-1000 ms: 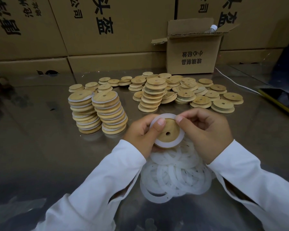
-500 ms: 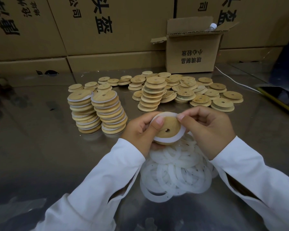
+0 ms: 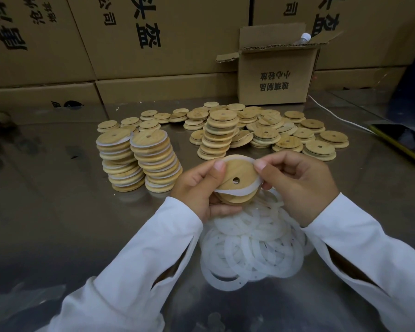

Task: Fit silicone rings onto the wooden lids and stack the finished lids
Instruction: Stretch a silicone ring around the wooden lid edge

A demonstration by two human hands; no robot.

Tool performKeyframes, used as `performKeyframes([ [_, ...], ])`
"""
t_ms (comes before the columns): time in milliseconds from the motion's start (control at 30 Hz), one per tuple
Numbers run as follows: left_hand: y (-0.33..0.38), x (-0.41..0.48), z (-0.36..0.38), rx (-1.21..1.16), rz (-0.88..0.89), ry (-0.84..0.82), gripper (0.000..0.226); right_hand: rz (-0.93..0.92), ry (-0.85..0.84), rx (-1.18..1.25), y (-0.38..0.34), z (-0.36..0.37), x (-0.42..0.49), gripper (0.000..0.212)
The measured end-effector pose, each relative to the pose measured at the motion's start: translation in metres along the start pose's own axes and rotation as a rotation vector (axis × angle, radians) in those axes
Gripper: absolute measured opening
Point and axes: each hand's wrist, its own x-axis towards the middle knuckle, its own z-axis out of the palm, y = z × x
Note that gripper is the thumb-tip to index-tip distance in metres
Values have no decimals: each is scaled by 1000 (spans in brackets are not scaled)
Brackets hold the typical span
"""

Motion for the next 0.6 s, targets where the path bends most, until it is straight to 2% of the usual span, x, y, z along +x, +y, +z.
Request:
performKeyframes([
  [133, 0, 1, 0, 64, 52, 41, 24, 23, 8, -6, 3, 4, -3, 5],
  [300, -1, 2, -2, 85, 48, 91, 21, 41, 20, -51, 5, 10, -7, 12],
  [600, -2, 2, 2, 66, 99, 44, 25, 83, 114, -16, 5, 5, -4, 16],
])
